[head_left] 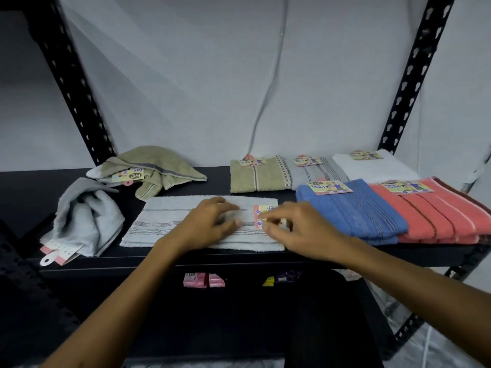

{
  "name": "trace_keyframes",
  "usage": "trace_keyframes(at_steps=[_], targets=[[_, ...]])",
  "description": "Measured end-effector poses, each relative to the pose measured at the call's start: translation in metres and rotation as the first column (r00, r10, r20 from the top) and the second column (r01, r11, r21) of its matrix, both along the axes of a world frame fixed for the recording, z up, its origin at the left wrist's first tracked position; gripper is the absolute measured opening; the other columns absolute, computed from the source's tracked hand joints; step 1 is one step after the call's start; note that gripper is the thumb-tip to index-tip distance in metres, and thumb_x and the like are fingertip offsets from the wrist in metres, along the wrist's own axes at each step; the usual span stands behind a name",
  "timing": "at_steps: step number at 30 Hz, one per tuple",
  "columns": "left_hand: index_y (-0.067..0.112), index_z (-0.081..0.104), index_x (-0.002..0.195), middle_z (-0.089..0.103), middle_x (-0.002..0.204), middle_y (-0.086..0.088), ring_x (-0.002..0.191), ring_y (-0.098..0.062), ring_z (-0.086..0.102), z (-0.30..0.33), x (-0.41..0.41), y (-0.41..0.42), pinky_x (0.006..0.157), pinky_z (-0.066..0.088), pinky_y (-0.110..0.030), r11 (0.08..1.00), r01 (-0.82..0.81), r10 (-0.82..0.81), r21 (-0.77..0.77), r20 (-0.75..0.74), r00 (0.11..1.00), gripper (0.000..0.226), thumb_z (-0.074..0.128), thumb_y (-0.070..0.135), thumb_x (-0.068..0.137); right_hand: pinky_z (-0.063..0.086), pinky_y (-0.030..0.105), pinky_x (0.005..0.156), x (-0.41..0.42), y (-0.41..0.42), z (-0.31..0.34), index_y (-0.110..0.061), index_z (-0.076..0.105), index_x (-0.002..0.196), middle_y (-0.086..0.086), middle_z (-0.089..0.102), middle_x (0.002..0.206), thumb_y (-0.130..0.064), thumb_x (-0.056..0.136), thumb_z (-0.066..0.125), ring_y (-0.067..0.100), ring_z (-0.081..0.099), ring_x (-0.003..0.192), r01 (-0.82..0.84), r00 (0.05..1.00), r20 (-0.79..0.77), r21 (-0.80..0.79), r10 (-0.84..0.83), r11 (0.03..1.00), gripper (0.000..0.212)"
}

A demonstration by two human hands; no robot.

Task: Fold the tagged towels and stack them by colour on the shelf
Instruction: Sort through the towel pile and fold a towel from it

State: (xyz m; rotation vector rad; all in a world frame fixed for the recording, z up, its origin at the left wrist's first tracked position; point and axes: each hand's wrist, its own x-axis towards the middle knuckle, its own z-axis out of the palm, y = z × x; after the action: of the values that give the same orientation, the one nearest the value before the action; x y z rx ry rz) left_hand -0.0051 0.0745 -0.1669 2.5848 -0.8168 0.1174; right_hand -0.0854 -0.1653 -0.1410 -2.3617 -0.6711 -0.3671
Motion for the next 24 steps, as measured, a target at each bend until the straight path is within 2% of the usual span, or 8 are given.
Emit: trace_keyframes(at_steps=[1,3,5,8,10,17,21,24], targets=[[0.019,0.062,0.128,0.057,0.118,0.0,0.107,-0.015,0.055,0.002,0.003,-0.002,0.095,0.046,-0.032,0.999,-0.024,0.024,-0.038,-0.004,1.0,0.064,0.046,0.065,0.086,0.042,0.008,0.066,0.006,0.009,0.003,-0.012,0.075,0.106,-0.009,0.069,0.078,-0.018,0.093,0.061,-0.007,0.059,0.069,0.079,0.997,-0.035,0.173,-0.074,0.982,0.019],[0.011,0.063,0.126,0.055,0.109,0.001,0.096,-0.015,0.056,0.003,0.008,-0.005,0.092,0.048,-0.032,0.995,-0.056,0.056,-0.081,-0.002,0.998,0.049,0.056,0.046,0.092,0.048,0.018,0.075,0.022,0.027,0.004,-0.012,0.071,0.115,-0.004,0.072,0.088,-0.014,0.093,0.06,-0.003,0.064,0.077,0.228,0.973,-0.03,0.262,-0.228,0.938,0.025],[0.011,0.064,0.125,0.057,0.115,-0.003,0.104,-0.02,0.057,0.0,0.013,-0.001,0.096,0.047,-0.039,0.998,-0.039,0.039,-0.046,0.003,0.999,0.056,0.054,0.052,0.088,0.048,0.034,0.092,0.037,0.043,-0.003,-0.009,0.063,0.125,0.007,0.069,0.114,-0.02,0.096,0.054,0.018,0.062,0.107,0.313,0.95,-0.008,0.086,-0.313,0.946,0.033],[0.023,0.056,0.136,0.048,0.144,-0.001,0.133,-0.021,0.04,-0.005,0.013,0.009,0.109,0.034,-0.043,0.996,-0.028,0.029,0.086,-0.002,1.0,0.081,0.027,0.073,0.078,0.029,0.045,0.112,0.044,0.065,-0.022,-0.006,0.042,0.142,0.018,0.041,0.147,-0.044,0.101,0.037,0.033,0.032,0.138,0.352,0.915,-0.051,-0.39,-0.401,0.851,0.056],[0.035,0.043,0.145,0.033,0.156,0.009,0.143,-0.014,0.023,-0.008,0.011,0.018,0.111,0.021,-0.043,0.983,-0.036,0.034,0.181,0.012,0.999,0.085,0.014,0.077,0.076,0.011,0.048,0.12,0.044,0.071,-0.031,-0.007,0.022,0.153,0.021,0.015,0.16,-0.055,0.101,0.022,0.034,0.009,0.148,0.307,0.892,-0.135,-0.52,-0.432,0.797,0.07],[0.051,-0.003,0.151,-0.014,0.16,0.02,0.145,-0.002,-0.019,-0.006,0.02,0.051,0.118,-0.012,-0.049,0.916,-0.062,0.129,0.397,-0.144,0.981,0.101,-0.008,0.095,0.06,-0.004,0.045,0.122,0.042,0.065,-0.038,-0.012,0.001,0.157,0.014,-0.008,0.163,-0.061,0.099,0.012,0.028,-0.011,0.15,0.236,0.892,-0.191,-0.578,-0.41,0.781,0.076],[0.045,-0.008,0.153,-0.017,0.162,0.011,0.149,-0.011,-0.017,-0.001,0.032,0.081,0.119,-0.011,-0.051,0.867,-0.202,0.295,0.455,-0.141,0.945,0.097,-0.004,0.091,0.067,-0.005,0.044,0.122,0.039,0.062,-0.036,-0.014,0.001,0.157,0.013,-0.009,0.164,-0.06,0.1,0.012,0.026,-0.011,0.151,0.206,0.906,-0.192,-0.575,-0.376,0.792,0.075],[0.038,-0.003,0.155,-0.009,0.165,0.004,0.151,-0.013,-0.01,0.003,0.029,0.087,0.119,-0.008,-0.051,0.848,-0.262,0.36,0.461,-0.137,0.923,0.075,0.01,0.074,0.091,-0.001,0.044,0.122,0.037,0.057,-0.036,-0.017,0.007,0.157,0.015,-0.003,0.164,-0.058,0.1,0.015,0.026,-0.007,0.151,0.179,0.929,-0.173,-0.563,-0.327,0.807,0.07]])
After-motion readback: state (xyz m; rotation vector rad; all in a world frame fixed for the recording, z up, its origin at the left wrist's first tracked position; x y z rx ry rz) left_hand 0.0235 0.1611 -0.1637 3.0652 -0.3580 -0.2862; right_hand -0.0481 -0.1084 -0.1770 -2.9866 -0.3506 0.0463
